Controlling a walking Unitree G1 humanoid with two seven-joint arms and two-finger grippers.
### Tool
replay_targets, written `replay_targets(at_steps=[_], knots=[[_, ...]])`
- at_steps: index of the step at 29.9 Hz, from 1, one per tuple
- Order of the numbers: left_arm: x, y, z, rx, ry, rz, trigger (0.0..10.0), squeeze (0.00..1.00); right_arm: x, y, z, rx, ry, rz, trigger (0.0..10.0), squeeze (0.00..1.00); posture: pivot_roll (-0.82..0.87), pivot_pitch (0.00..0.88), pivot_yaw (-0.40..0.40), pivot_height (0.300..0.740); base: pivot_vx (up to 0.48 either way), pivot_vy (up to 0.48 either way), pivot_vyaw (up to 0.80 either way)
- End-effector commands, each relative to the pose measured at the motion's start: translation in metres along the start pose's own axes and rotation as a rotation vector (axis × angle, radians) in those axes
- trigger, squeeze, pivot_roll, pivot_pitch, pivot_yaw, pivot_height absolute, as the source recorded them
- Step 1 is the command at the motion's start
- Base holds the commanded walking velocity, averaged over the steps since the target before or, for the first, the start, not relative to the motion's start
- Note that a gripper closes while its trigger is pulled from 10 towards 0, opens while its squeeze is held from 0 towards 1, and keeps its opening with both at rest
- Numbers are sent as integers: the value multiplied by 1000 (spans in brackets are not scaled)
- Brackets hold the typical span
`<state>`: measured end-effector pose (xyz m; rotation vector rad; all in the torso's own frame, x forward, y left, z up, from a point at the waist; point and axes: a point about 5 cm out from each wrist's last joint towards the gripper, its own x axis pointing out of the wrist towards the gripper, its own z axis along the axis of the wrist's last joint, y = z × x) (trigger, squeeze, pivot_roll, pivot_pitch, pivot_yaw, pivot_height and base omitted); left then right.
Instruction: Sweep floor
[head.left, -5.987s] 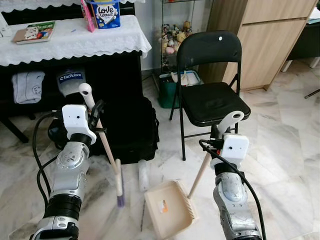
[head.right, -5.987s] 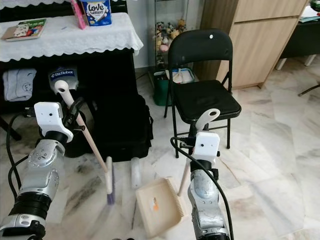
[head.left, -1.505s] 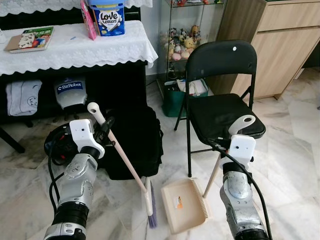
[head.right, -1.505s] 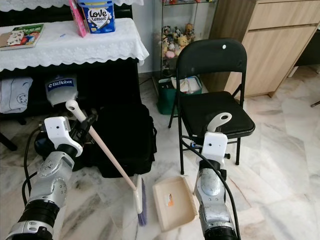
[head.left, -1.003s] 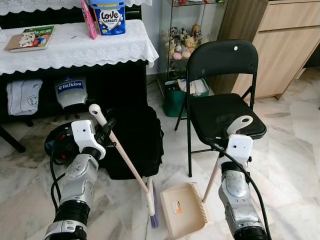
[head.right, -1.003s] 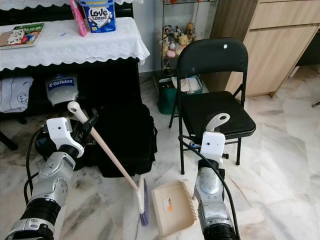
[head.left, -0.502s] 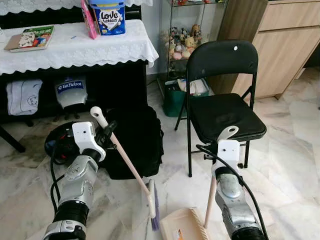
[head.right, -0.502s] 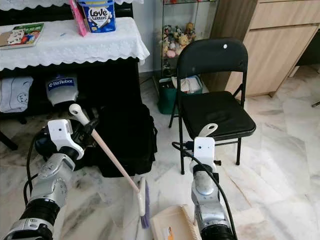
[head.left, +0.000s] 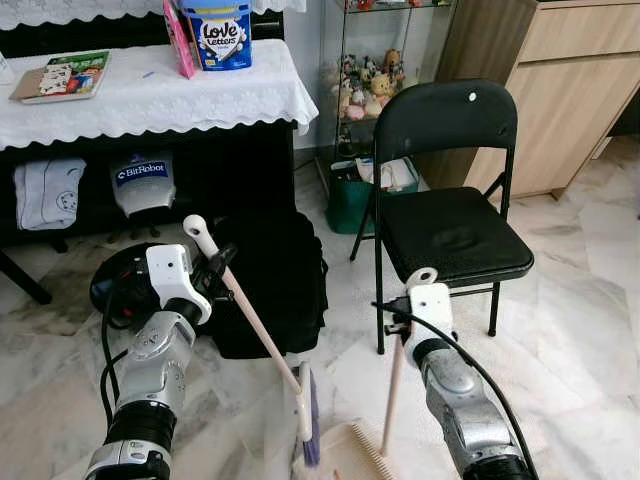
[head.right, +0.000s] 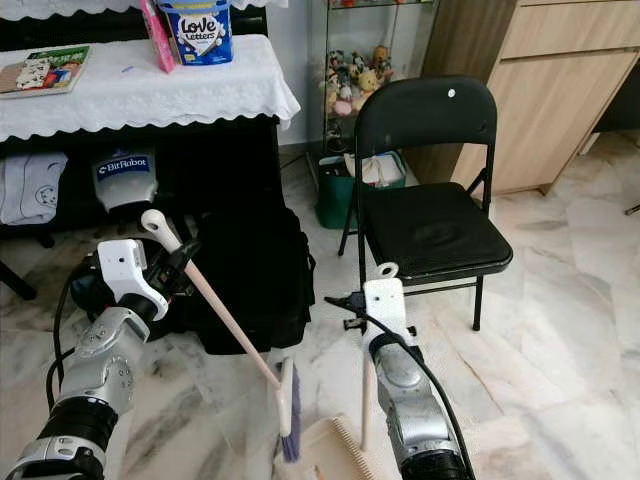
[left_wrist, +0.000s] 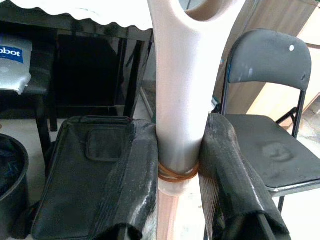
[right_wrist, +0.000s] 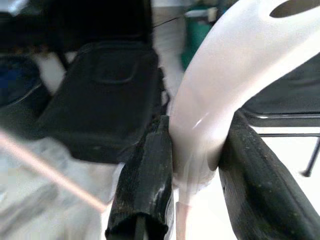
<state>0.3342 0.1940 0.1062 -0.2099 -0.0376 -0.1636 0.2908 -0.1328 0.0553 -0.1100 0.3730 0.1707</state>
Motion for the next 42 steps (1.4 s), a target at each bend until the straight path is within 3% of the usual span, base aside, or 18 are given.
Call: replay_targets(at_steps=[1, 12, 16, 18, 19, 21, 22, 23, 32, 35, 42], knots=[[2, 3, 5, -15, -8, -3, 10000, 0, -3, 2, -3, -17, 34, 53, 10000, 0, -76, 69, -11, 740, 0, 0, 0], [3, 2, 4, -16, 11, -28, 10000, 0, -12, 5, -7, -60, 113, 212, 10000, 0, -73, 71, -12, 740, 0, 0, 0], [3, 1, 4, -16, 13, -34, 10000, 0, -13, 5, -7, -68, 110, 206, 10000, 0, -72, 71, -12, 740, 0, 0, 0], [3, 1, 4, -15, 15, -36, 10000, 0, -12, 1, -3, -60, 81, 154, 10000, 0, -71, 72, -11, 740, 0, 0, 0], [3, 1, 4, -15, 16, -38, 10000, 0, -8, -12, 7, -86, 7, 13, 10000, 0, -71, 72, -11, 740, 0, 0, 0], [3, 0, 3, -15, 17, -40, 10000, 0, -7, -24, 13, -66, -33, -103, 10000, 0, -71, 72, -11, 740, 0, 0, 0], [3, 0, 3, -15, 17, -40, 10000, 0, -7, -24, 13, -66, -33, -103, 10000, 0, -71, 72, -11, 740, 0, 0, 0], [3, 0, 3, -15, 19, -43, 10000, 0, -8, -35, 20, -49, -72, -221, 10000, 0, -73, 74, -9, 740, 0, 0, 0], [3, -1, 4, -17, 18, -48, 10000, 0, -13, -40, 24, 18, -145, -366, 10000, 0, -71, 78, -12, 740, 0, 0, 0], [2, -2, 3, -16, 15, -54, 10000, 0, -17, -41, 28, 69, -265, -423, 10000, 0, -71, 78, -12, 740, 0, 0, 0], [2, -4, 2, -16, 15, -61, 10000, 0, -18, -44, 20, 77, -275, -474, 10000, 0, -74, 79, -14, 740, 0, 0, 0]])
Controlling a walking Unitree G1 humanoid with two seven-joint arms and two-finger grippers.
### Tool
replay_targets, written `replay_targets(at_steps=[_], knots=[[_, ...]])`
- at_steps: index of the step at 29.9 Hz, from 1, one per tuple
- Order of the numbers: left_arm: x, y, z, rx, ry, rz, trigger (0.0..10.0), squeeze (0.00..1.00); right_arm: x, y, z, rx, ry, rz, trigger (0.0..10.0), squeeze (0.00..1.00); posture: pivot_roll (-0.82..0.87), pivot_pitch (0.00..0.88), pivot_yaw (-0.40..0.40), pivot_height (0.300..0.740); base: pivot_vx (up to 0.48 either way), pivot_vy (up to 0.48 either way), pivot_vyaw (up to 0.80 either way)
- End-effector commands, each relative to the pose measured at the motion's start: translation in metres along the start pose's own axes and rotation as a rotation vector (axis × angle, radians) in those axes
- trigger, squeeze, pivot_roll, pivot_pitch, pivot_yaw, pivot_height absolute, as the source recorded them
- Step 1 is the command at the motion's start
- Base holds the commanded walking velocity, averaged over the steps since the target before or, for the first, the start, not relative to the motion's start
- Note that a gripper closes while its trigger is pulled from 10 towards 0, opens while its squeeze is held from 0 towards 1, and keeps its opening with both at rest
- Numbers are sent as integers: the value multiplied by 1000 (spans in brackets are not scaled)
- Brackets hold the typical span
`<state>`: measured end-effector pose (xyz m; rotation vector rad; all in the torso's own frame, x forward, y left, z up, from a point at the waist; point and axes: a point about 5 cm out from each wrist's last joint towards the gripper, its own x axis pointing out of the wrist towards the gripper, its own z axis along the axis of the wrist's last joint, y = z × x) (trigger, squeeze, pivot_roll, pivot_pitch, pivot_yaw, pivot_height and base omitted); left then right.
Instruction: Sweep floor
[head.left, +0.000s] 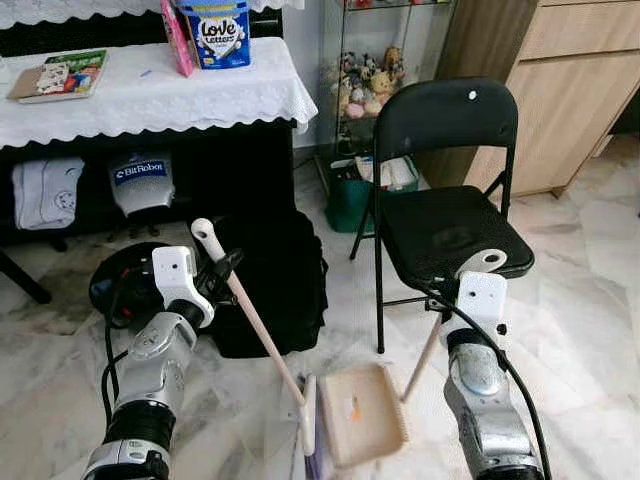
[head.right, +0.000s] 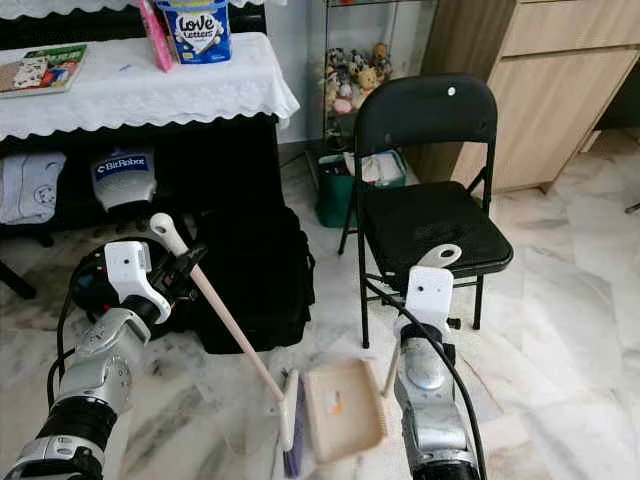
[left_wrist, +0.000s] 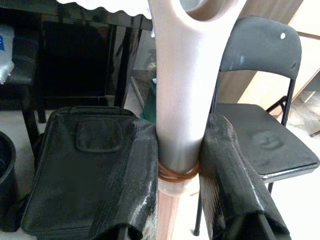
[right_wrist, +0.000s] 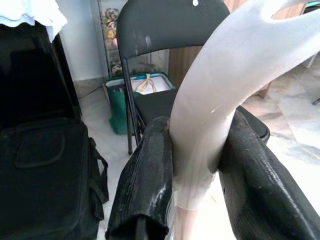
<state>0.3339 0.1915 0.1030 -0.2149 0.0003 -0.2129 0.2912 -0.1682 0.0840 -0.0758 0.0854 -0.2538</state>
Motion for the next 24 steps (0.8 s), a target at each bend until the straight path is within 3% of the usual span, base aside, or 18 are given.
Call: replay_targets(at_steps=[1, 7, 24], knots=[[2, -2, 6, -6, -27, -18, 10000, 0, 0, -7, -4, -20, -2, -49, 10000, 0, -75, 80, -14, 740, 0, 0, 0], [2, -3, 5, -3, -23, -23, 10000, 0, -1, -4, -15, 19, 56, -83, 10000, 0, -73, 80, -15, 740, 0, 0, 0], [1, -6, 4, 4, -21, -32, 10000, 0, 1, -5, -18, 39, 28, -110, 10000, 0, -72, 72, -18, 740, 0, 0, 0]])
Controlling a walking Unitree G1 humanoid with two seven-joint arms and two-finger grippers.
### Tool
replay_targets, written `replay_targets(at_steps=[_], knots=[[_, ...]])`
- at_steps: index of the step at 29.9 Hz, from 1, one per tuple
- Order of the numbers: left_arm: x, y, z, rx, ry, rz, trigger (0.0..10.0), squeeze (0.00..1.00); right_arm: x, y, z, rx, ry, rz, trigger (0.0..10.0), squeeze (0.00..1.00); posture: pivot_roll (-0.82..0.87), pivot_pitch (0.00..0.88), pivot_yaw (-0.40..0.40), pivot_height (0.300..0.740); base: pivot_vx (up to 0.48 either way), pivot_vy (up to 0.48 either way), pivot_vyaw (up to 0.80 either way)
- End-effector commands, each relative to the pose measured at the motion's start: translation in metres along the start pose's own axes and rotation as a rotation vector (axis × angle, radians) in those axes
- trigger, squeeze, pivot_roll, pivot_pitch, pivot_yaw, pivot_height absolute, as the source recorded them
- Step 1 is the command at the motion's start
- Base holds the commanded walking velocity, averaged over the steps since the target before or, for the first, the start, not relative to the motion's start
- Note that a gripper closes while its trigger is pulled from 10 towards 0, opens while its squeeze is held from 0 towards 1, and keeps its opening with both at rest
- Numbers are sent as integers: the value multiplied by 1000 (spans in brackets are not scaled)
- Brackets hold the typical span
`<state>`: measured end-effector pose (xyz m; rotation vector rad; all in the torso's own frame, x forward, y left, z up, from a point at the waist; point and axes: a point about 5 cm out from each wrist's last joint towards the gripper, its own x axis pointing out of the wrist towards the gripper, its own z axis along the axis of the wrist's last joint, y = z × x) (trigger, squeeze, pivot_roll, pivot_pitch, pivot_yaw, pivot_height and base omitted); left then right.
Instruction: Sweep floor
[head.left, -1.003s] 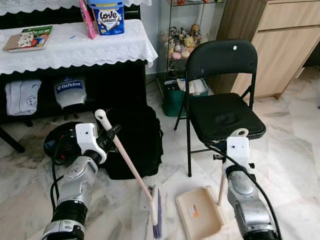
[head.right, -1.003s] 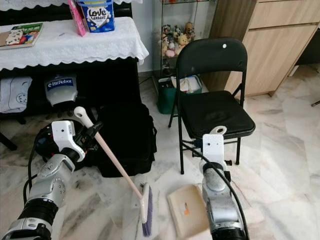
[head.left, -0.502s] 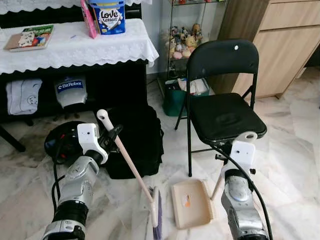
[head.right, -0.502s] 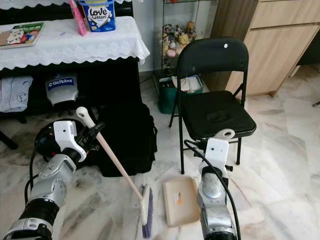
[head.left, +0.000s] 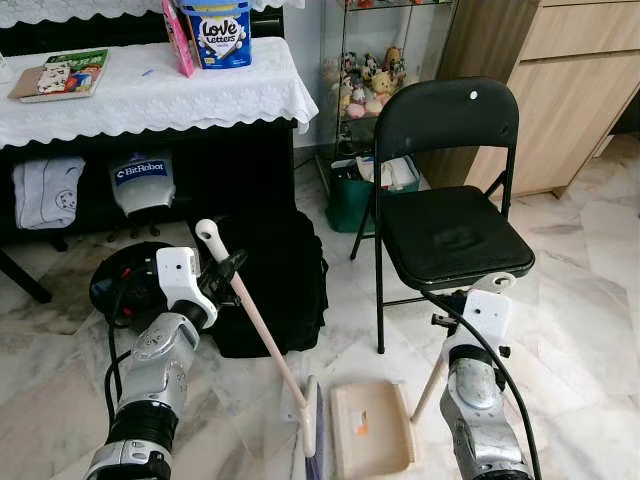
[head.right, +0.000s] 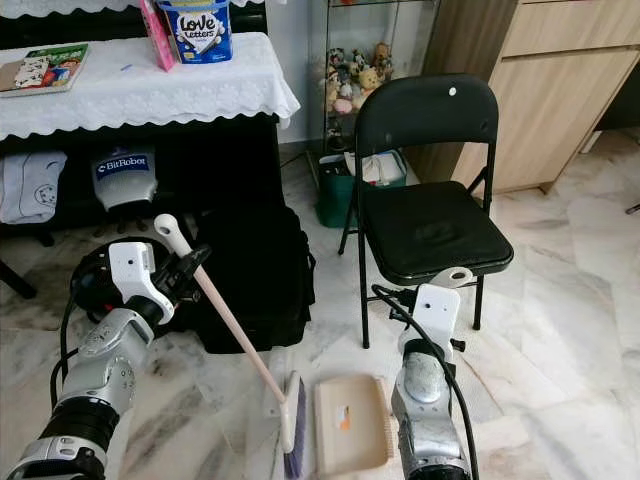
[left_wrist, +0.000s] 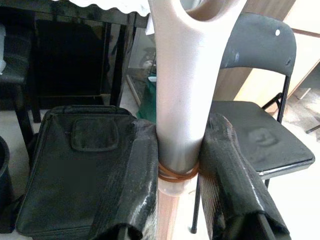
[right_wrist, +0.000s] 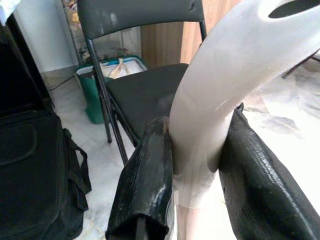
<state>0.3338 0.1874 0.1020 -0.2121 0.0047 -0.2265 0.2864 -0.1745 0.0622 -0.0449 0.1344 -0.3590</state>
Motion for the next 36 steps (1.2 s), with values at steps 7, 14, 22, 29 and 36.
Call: replay_targets(at_steps=[7, 14, 22, 29, 36], knots=[[0, -3, 5, 3, -27, -21, 10000, 0, 2, 1, 4, 14, -30, -6, 10000, 0, -72, 70, -18, 740, 0, 0, 0], [1, -3, 5, 4, -29, -22, 10000, 0, 3, 1, 2, 14, -28, -3, 10000, 0, -72, 67, -18, 740, 0, 0, 0], [1, -3, 6, 6, -29, -25, 10000, 0, 3, 2, 0, 18, -25, 0, 10000, 392, -71, 67, -18, 740, 0, 0, 0], [1, -4, 6, 7, -29, -25, 10000, 0, 3, 1, -1, 15, -22, -1, 10000, 494, -70, 72, -18, 740, 0, 0, 0], [1, -3, 5, 8, -28, -25, 10000, 0, 3, 2, -2, 17, -17, 2, 10000, 596, -69, 76, -18, 740, 0, 0, 0]])
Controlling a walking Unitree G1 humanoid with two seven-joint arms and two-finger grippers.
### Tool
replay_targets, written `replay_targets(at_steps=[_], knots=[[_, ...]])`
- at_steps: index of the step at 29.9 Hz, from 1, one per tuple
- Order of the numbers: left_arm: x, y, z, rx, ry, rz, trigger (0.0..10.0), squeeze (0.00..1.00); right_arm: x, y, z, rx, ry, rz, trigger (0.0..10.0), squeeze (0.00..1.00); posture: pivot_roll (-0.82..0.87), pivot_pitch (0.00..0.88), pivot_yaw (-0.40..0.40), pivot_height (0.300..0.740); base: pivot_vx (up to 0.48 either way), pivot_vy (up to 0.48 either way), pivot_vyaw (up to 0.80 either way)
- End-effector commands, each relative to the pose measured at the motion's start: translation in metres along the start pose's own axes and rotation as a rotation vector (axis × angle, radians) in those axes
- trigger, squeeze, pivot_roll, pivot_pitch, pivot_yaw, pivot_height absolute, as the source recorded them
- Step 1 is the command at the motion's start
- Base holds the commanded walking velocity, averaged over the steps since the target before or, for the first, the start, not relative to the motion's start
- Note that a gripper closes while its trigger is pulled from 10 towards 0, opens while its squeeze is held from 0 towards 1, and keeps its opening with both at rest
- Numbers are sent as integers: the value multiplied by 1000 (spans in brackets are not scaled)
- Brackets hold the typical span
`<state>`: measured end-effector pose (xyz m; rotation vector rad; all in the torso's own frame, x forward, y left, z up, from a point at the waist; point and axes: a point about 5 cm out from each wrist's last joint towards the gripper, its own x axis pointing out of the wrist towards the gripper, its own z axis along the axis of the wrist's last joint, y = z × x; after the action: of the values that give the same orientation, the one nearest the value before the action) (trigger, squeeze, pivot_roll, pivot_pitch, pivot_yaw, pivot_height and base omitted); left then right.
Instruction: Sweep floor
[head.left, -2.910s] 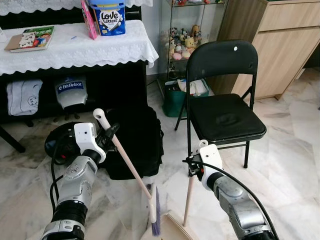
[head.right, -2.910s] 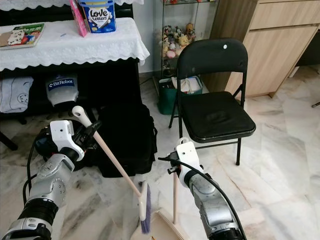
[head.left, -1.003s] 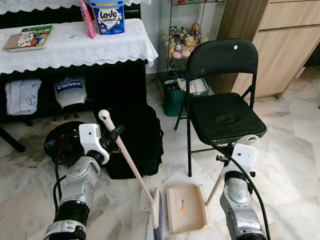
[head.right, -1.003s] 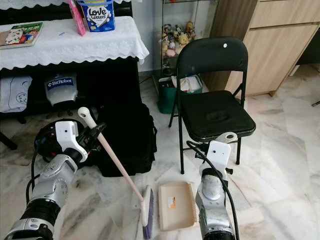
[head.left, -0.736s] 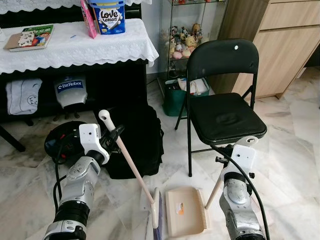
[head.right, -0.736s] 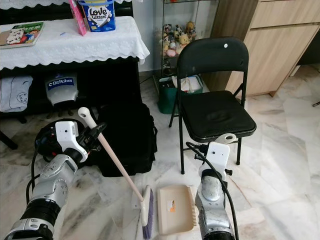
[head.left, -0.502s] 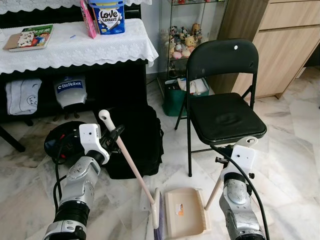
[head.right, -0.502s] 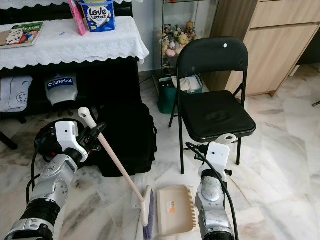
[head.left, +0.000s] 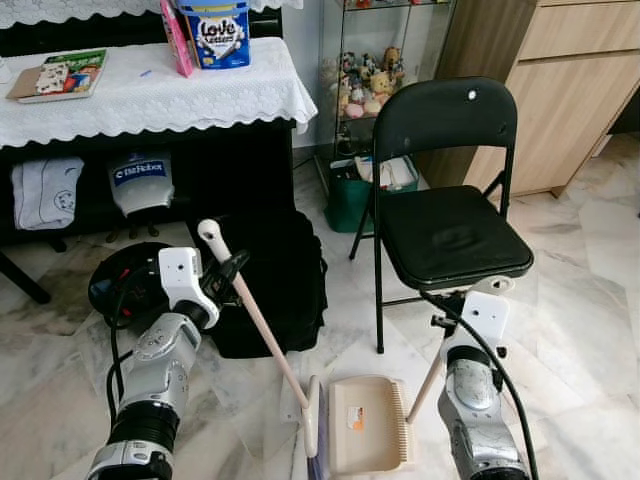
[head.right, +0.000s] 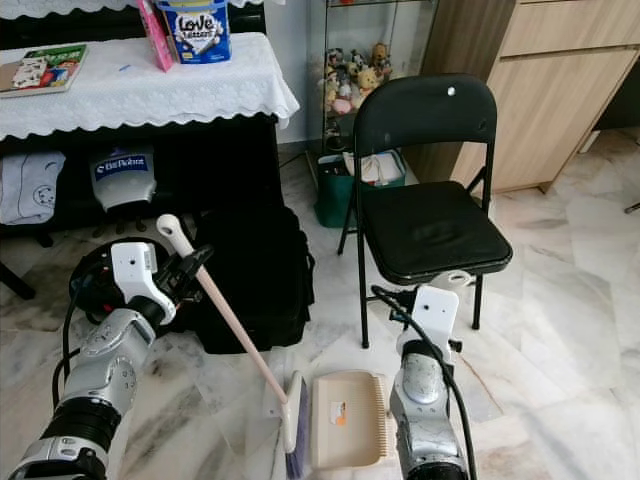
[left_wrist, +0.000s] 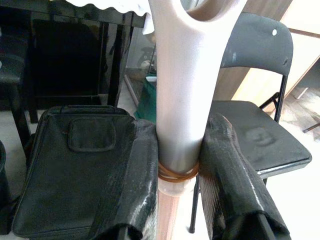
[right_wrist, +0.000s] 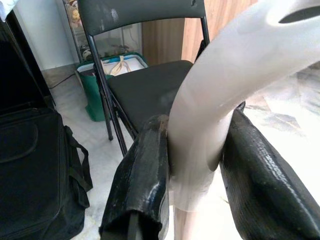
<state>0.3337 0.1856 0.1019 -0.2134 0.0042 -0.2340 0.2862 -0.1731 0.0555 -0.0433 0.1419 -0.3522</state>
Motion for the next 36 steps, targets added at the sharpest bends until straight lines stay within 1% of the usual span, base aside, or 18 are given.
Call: replay_targets(at_steps=[1, 2, 5, 6, 7, 8, 23, 29, 31, 36], knots=[[1, -2, 6, 9, -28, -18, 10000, 0, 3, 0, 5, 17, -24, -4, 10000, 890, -69, 76, -18, 740, 0, 0, 0], [1, -2, 6, 9, -28, -17, 10000, 0, 2, 0, 5, 17, -23, -4, 10000, 1000, -68, 77, -18, 740, 0, 0, 0], [1, -2, 6, 9, -28, -17, 10000, 0, 2, 0, 4, 17, -22, -3, 10000, 1000, -68, 77, -18, 740, 0, 0, 0], [1, -1, 6, 10, -28, -17, 10000, 0, 2, 0, 4, 14, -19, -4, 10000, 525, -67, 78, -18, 740, 0, 0, 0], [1, -1, 6, 10, -28, -17, 10000, 0, 2, 0, 4, 14, -19, -4, 10000, 525, -67, 78, -18, 740, 0, 0, 0], [0, -1, 6, 10, -28, -17, 10000, 0, 2, 0, 4, 10, -17, -5, 10000, 0, -67, 78, -18, 740, 0, 0, 0], [1, -1, 6, 17, -23, -20, 10000, 0, 3, 0, -1, -11, 17, -3, 10000, 0, -66, 81, -16, 740, 0, 0, 0], [1, -2, 7, 22, -22, -25, 10000, 0, 4, -1, -3, -34, 52, 5, 10000, 0, -69, 80, -15, 740, 0, 0, 0], [1, -4, 7, 28, -20, -32, 10000, 0, 4, -3, -6, -53, 80, 14, 10000, 0, -69, 80, -15, 740, 0, 0, 0], [1, -4, 6, 27, -19, -34, 10000, 0, 5, -8, -8, -69, 102, 8, 10000, 0, -70, 81, -15, 740, 0, 0, 0]])
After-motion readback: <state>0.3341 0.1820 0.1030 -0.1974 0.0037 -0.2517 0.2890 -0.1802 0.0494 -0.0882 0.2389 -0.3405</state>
